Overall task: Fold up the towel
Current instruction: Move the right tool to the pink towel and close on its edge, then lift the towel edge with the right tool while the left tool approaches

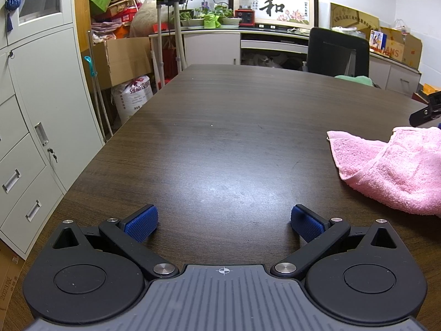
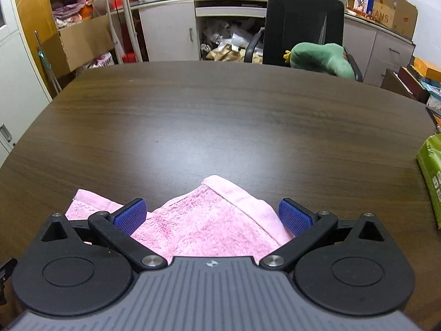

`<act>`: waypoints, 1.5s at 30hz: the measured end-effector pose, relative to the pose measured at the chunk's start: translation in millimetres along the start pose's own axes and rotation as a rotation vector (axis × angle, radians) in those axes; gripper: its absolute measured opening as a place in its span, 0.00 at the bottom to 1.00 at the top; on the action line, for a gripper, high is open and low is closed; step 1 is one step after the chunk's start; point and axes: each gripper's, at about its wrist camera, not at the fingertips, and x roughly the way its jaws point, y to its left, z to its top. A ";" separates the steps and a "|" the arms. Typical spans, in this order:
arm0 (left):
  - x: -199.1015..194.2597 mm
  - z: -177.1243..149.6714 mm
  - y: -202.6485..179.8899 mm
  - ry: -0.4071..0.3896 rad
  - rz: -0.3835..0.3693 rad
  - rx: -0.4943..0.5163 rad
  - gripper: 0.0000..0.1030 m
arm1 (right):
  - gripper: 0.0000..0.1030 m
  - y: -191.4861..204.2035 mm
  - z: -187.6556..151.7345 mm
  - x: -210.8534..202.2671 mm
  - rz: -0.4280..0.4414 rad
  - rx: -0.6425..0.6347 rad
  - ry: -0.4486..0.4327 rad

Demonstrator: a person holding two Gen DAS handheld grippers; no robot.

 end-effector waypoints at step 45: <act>-16.9 -4.3 1.0 -0.037 -0.263 -0.039 1.00 | 0.15 -9.4 -127.5 -97.3 0.570 0.051 -0.182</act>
